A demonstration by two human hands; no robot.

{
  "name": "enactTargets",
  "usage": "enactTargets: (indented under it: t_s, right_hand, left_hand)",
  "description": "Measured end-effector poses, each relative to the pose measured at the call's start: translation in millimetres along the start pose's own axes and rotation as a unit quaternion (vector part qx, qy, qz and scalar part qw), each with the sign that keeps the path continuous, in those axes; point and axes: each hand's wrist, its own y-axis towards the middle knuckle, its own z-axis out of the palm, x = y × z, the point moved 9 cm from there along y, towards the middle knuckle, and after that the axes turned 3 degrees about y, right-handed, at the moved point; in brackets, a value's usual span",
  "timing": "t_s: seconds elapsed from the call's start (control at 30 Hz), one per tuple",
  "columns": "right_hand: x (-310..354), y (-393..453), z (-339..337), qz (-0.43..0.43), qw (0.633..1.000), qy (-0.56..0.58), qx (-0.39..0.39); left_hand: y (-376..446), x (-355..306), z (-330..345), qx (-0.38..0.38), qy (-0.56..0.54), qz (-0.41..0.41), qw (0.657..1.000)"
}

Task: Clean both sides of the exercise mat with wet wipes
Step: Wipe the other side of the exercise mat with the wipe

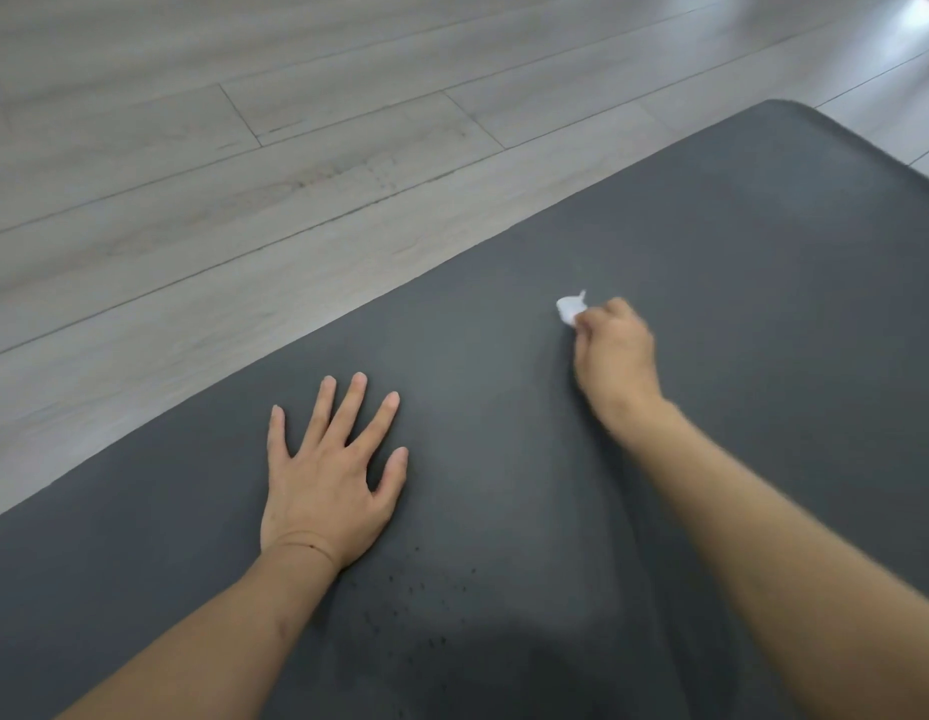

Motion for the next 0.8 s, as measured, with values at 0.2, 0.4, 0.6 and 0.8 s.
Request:
enactTargets:
  t_s: [0.2,0.4,0.6,0.8]
  right_hand:
    - [112.6,-143.7,8.7,-0.284,0.942,0.086,0.159]
    - [-34.8,-0.3,-16.3,0.011,0.999,-0.023,-0.026]
    - [125.5,-145.7,17.1,-0.235,0.959,0.089,0.130]
    - [-29.4,-16.1,-21.0,0.029,0.999,-0.014,-0.011]
  left_hand:
    - [-0.4,-0.4,0.6,0.007,0.002,0.001,1.000]
    - [1.8,-4.6,-0.7,-0.001,0.001,0.023,1.000]
    - [-1.4,-10.4,-4.0,-0.022,0.010,0.062,0.998]
    - [0.3,-9.7,-4.1,-0.026,0.007,0.059,0.998]
